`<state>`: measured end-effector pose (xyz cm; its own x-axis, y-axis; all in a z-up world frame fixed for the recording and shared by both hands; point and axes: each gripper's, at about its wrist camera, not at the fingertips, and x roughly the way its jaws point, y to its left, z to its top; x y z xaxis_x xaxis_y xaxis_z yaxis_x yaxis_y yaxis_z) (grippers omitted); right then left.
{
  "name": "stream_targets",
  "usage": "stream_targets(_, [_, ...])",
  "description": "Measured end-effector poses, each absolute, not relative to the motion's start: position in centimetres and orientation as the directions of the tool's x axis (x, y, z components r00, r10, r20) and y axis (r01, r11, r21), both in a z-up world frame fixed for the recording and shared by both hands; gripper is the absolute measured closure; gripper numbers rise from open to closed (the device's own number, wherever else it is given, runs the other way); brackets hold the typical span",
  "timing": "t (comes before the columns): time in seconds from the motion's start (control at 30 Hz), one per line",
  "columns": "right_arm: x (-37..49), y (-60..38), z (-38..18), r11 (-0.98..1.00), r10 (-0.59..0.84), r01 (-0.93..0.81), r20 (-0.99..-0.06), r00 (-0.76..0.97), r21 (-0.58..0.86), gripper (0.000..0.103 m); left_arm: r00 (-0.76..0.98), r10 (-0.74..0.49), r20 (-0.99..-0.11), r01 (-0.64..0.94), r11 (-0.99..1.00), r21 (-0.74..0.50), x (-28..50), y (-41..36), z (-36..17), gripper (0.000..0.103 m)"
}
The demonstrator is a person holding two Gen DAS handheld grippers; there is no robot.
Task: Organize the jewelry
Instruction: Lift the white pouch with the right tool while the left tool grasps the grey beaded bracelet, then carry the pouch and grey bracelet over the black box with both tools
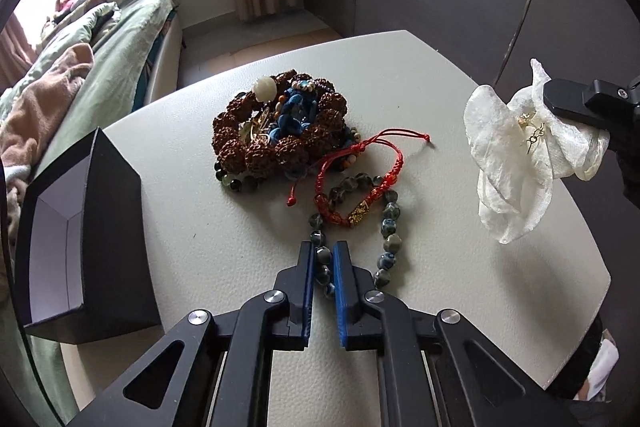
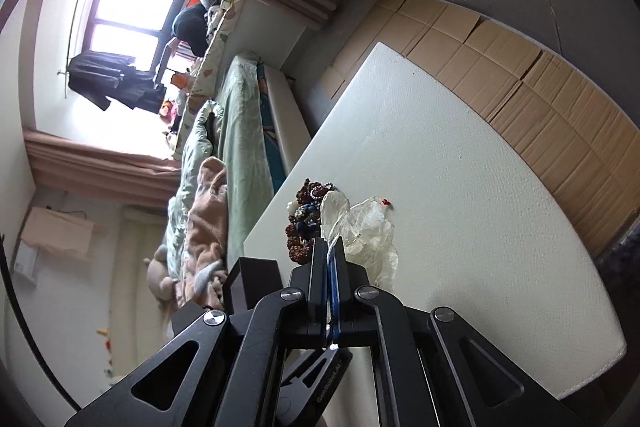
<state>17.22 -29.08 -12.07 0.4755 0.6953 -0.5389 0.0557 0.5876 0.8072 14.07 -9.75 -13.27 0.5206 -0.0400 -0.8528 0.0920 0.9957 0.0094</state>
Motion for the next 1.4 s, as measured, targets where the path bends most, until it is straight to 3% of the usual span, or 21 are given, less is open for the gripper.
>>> stream_targets(0.2, [16.3, -29.5, -12.2, 0.592, 0.691, 0.058, -0.544, 0.477, 0.803, 0.099, 0.549, -0.104, -0.829, 0.066, 0.995, -0.081, 12.2, -8.4, -11.5, 0.094])
stream_targets(0.8, [14.1, -25.2, -10.6, 0.600, 0.736, -0.107, -0.495, 0.461, 0.793, 0.099, 0.738, -0.265, -0.621, 0.035, 0.933, -0.357, 8.0, -1.9, -4.0, 0.095])
stream_targets(1.13, [14.7, -20.8, -10.5, 0.500, 0.837, -0.201, -0.412, 0.360, 0.842, 0.099, 0.751, -0.322, -0.576, 0.033, 0.890, -0.455, 8.3, 1.4, -3.4, 0.095])
stream_targets(1.4, [15.4, -16.1, -11.5, 0.592, 0.792, -0.202, -0.516, 0.326, 0.781, 0.099, 0.771, -0.401, -0.495, 0.098, 0.842, -0.531, 8.0, 2.2, -2.4, 0.095])
